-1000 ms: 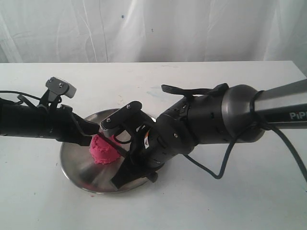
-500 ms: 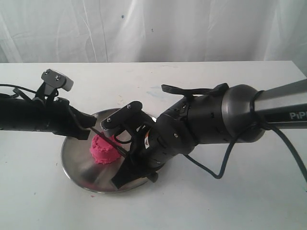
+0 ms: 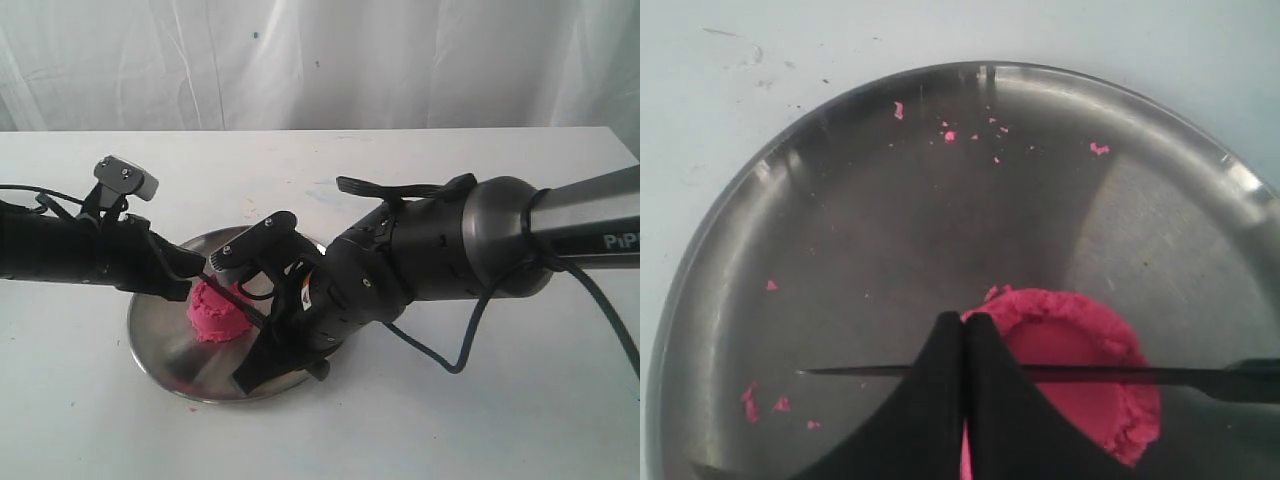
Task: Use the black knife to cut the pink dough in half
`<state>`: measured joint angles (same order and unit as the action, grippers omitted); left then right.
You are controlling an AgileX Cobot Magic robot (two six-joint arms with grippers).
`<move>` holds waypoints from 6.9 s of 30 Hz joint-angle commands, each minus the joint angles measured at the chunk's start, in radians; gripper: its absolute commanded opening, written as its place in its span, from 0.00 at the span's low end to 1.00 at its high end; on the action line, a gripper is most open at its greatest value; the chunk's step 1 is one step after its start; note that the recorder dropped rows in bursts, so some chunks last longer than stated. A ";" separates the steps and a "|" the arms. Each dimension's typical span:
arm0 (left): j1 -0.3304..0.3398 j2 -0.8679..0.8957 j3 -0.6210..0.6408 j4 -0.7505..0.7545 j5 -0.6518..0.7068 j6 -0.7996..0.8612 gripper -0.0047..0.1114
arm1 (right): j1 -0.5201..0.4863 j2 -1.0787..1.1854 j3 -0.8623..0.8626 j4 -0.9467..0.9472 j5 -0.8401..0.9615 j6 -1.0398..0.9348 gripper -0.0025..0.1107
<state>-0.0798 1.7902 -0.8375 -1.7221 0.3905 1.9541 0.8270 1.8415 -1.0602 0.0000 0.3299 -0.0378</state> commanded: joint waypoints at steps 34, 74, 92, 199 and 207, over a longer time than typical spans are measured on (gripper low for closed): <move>-0.003 -0.026 -0.033 -0.022 -0.004 -0.002 0.04 | 0.003 0.001 0.003 0.000 -0.004 -0.010 0.02; -0.003 0.102 -0.031 -0.022 -0.004 0.015 0.04 | 0.003 0.001 0.003 0.000 0.004 -0.010 0.02; -0.003 0.102 -0.031 -0.022 -0.004 0.015 0.04 | 0.003 0.012 0.003 0.000 0.004 -0.010 0.02; -0.003 0.059 -0.049 -0.022 -0.109 0.002 0.04 | 0.003 0.022 0.003 0.000 0.005 -0.010 0.02; -0.003 0.094 -0.049 -0.022 -0.103 0.002 0.04 | 0.003 0.022 0.003 0.000 0.005 -0.010 0.02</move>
<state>-0.0818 1.8789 -0.8935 -1.7241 0.2698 1.9512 0.8291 1.8598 -1.0602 0.0000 0.3376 -0.0450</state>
